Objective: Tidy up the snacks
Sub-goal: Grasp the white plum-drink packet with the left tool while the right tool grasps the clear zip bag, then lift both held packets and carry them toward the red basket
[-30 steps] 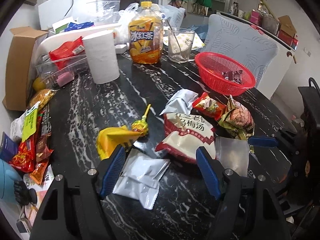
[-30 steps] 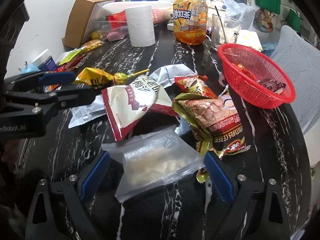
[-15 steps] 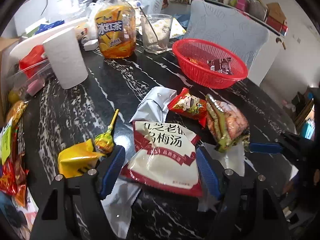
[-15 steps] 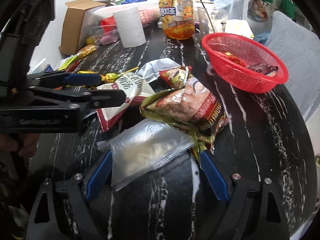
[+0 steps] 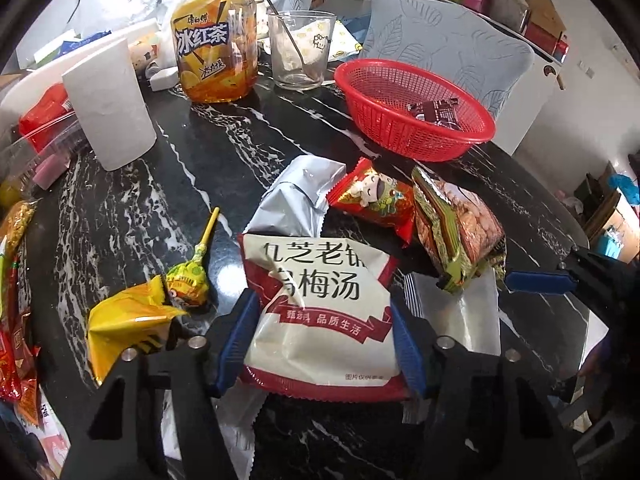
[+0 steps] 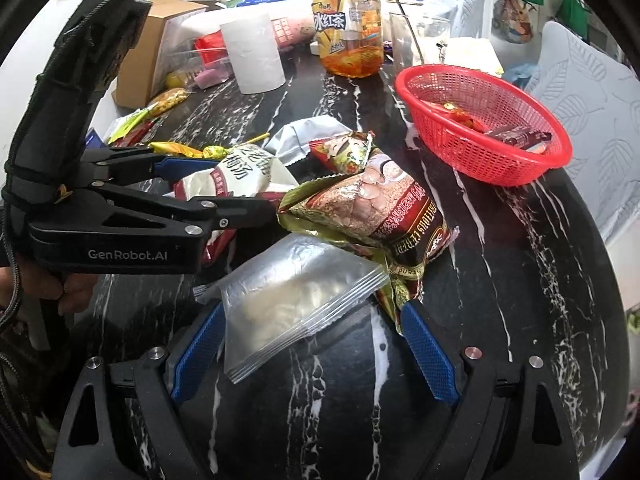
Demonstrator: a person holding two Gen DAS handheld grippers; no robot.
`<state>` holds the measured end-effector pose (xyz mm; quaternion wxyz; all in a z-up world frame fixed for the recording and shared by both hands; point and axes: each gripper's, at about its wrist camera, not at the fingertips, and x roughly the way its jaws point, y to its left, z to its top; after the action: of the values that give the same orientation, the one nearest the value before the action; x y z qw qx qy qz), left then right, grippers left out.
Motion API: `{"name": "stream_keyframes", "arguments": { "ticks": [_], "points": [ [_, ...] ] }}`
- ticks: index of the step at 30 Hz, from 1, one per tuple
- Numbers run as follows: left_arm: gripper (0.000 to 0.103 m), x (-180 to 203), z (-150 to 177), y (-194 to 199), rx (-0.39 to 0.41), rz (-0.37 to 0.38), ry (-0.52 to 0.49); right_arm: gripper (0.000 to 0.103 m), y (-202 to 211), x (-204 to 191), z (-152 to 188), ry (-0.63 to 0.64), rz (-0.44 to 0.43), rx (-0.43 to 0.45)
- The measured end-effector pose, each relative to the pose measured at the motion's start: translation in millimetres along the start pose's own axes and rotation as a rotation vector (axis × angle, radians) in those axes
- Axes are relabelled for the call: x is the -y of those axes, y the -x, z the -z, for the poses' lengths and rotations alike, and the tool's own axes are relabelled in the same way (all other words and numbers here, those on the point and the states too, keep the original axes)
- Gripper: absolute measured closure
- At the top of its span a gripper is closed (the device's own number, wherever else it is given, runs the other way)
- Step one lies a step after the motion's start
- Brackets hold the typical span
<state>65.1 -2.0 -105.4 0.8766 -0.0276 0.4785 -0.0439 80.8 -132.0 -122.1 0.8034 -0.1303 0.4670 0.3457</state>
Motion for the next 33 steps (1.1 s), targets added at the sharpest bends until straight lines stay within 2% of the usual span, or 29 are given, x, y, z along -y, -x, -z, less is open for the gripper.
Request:
{"name": "stream_keyframes", "arguments": {
  "ticks": [8,15,20,24,27,29,31,33],
  "points": [
    [0.042,7,18,14,-0.019,0.012,0.026,0.014,2,4,4,-0.04,-0.024,-0.005],
    [0.042,21,30,20,-0.029,0.065,0.037,0.014,11,4,12,-0.054,-0.036,0.005],
    [0.042,35,39,23,-0.04,0.112,0.04,0.014,11,9,23,-0.082,-0.05,-0.016],
    [0.042,43,45,26,-0.045,0.121,0.035,0.014,13,15,31,-0.113,-0.052,-0.041],
    [0.042,42,47,27,-0.045,0.131,0.049,0.014,16,15,36,-0.097,-0.031,-0.049],
    [0.042,38,49,30,-0.041,0.139,0.07,0.014,18,17,36,-0.109,-0.047,-0.053],
    [0.042,32,50,30,-0.033,0.131,0.095,0.013,20,17,34,-0.125,-0.069,-0.046],
    [0.042,26,52,33,-0.02,0.093,0.111,0.011,20,14,31,-0.106,-0.037,-0.04]
  ]
}}
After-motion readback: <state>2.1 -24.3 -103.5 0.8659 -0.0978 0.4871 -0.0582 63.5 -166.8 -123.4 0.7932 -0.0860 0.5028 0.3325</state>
